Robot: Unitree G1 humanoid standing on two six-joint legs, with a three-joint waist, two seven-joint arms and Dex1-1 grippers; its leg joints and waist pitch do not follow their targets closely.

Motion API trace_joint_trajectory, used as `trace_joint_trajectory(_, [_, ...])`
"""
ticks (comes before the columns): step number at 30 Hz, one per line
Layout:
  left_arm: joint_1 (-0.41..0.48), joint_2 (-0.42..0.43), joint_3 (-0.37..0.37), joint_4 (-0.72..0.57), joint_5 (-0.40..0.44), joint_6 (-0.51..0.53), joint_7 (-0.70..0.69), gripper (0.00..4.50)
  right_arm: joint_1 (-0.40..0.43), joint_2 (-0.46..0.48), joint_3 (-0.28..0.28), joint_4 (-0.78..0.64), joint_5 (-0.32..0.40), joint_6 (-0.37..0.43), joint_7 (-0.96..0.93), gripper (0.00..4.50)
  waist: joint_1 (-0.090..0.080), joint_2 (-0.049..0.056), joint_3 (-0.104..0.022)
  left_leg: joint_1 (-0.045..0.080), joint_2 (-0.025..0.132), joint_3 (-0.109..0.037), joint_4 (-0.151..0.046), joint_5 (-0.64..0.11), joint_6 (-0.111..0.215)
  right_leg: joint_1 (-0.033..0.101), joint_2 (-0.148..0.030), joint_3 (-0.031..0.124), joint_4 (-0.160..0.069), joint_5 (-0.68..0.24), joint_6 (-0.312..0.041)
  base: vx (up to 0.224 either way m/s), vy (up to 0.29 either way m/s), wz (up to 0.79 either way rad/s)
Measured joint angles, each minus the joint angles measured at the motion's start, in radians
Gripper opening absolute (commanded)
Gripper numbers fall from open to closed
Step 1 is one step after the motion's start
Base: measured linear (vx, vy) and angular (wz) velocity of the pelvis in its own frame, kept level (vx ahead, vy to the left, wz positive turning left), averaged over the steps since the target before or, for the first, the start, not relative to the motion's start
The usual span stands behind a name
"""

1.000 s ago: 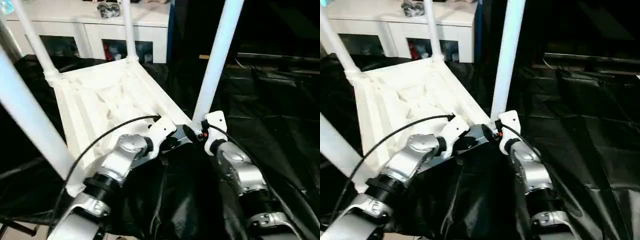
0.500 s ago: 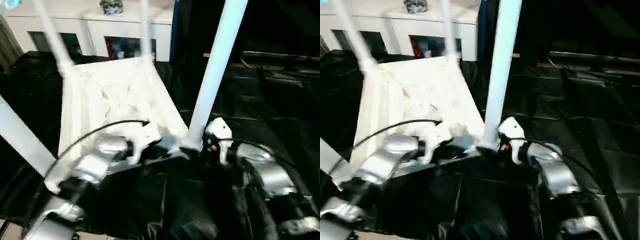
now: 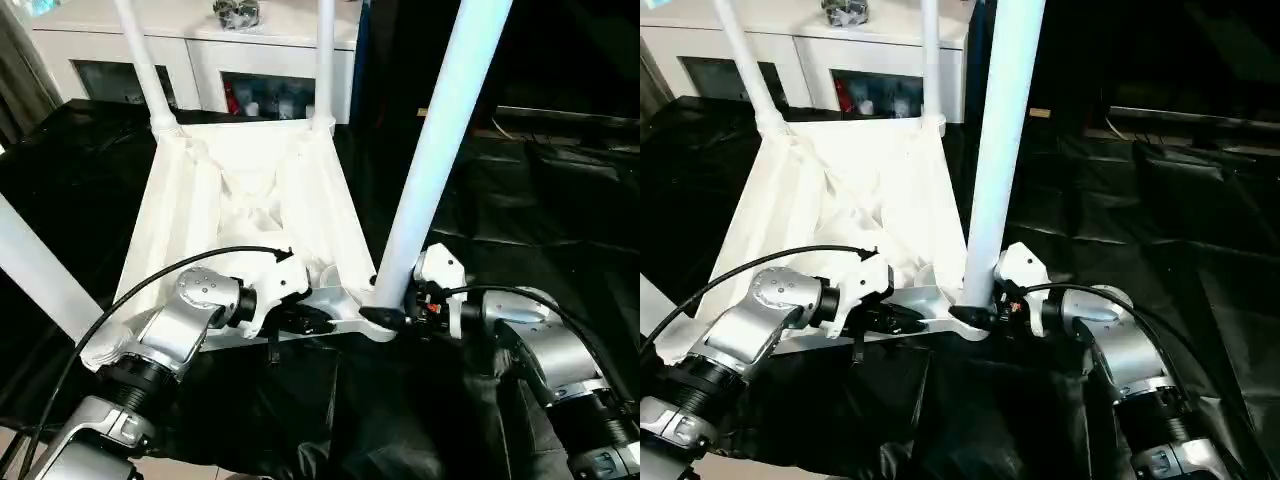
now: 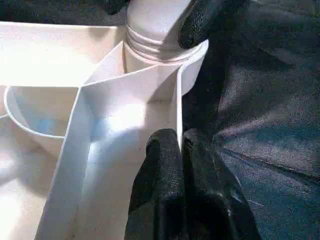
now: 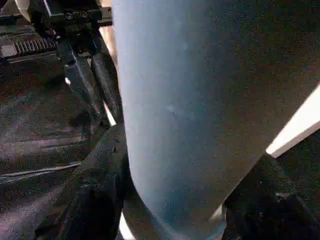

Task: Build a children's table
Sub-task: Rotate leg to tighten

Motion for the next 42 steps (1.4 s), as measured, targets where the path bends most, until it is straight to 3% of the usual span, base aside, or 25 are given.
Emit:
trace_joint_trajectory(5, [0.001, 0.000, 0.000, 0.000, 0.000, 0.000, -0.001, 0.00, 0.002, -0.002, -0.001, -0.010, 0.002, 0.004, 0.002, 2.08, 0.000, 0.000, 0.000, 0.000, 0.000, 0.000, 0.000, 0.000, 0.000, 0.000, 0.000, 0.000, 0.000, 0.000, 0.000, 0.000, 0.000, 0.00])
trace_joint_trajectory(15, [0.002, -0.003, -0.001, 0.000, 0.000, -0.001, 0.005, 0.00, 0.010, -0.005, -0.006, -0.017, 0.017, 0.015, 0.001, 1.98, 0.001, 0.000, 0.000, 0.000, 0.000, 0.000, 0.000, 0.000, 0.000, 0.001, 0.000, 0.000, 0.000, 0.000, 0.000, 0.000, 0.000, 0.00])
trace_joint_trajectory(18, [-0.006, -0.048, 0.006, 0.022, 0.018, 0.015, 0.084, 0.00, 0.026, 0.047, -0.050, -0.002, 0.018, 0.024, -0.088, 1.98, 0.002, 0.000, 0.000, 0.004, 0.000, 0.000, 0.000, 0.000, 0.000, 0.006, 0.000, 0.000, 0.000, 0.000, 0.000, 0.000, 0.000, 0.00])
trace_joint_trajectory(24, [-0.034, -0.126, 0.019, 0.069, 0.055, 0.061, 0.228, 0.00, 0.001, 0.126, -0.093, 0.076, -0.008, 0.021, -0.286, 1.96, -0.014, -0.001, -0.001, 0.008, -0.001, 0.000, 0.001, 0.000, 0.000, 0.010, -0.001, 0.000, -0.002, -0.004, 0.007, 0.000, 0.000, 0.00])
trace_joint_trajectory(26, [-0.072, -0.220, 0.052, 0.129, 0.087, 0.119, 0.386, 0.00, -0.058, 0.251, -0.153, 0.169, -0.062, 0.021, -0.539, 1.96, -0.031, -0.001, 0.000, 0.011, -0.001, -0.001, 0.002, 0.000, 0.000, 0.011, -0.001, 0.000, -0.001, -0.004, 0.007, 0.000, 0.000, 0.00])
trace_joint_trajectory(28, [-0.093, -0.277, 0.050, 0.150, 0.096, 0.153, 0.467, 0.00, -0.091, 0.284, -0.165, 0.207, -0.081, 0.024, -0.674, 1.96, -0.041, 0.000, 0.000, 0.011, -0.002, -0.002, 0.001, 0.000, 0.000, 0.012, -0.002, -0.003, -0.010, -0.005, 0.008, 0.000, 0.000, 0.00])
trace_joint_trajectory(33, [-0.093, -0.294, 0.043, 0.151, 0.097, 0.157, 0.497, 0.00, -0.101, 0.308, -0.175, 0.220, -0.098, 0.020, -0.728, 1.96, -0.055, 0.004, -0.002, 0.012, -0.002, -0.006, -0.002, 0.000, 0.000, 0.014, -0.002, -0.006, -0.018, -0.004, 0.008, 0.000, 0.000, 0.00])
trace_joint_trajectory(34, [-0.093, -0.293, 0.043, 0.151, 0.097, 0.156, 0.495, 0.00, -0.101, 0.310, -0.175, 0.220, -0.100, 0.018, -0.728, 2.52, -0.055, 0.004, -0.002, 0.012, -0.002, -0.006, -0.002, 0.000, 0.000, 0.014, -0.002, -0.006, -0.018, -0.004, 0.007, 0.000, 0.000, 0.00])
trace_joint_trajectory(42, [-0.085, -0.239, 0.035, 0.129, 0.097, 0.129, 0.425, 0.00, -0.100, 0.313, -0.174, 0.218, -0.077, 0.006, -0.635, 3.35, -0.060, 0.002, -0.001, 0.011, -0.001, -0.005, -0.002, 0.000, 0.000, 0.012, -0.002, -0.006, -0.017, -0.003, 0.006, 0.000, 0.000, 0.00])
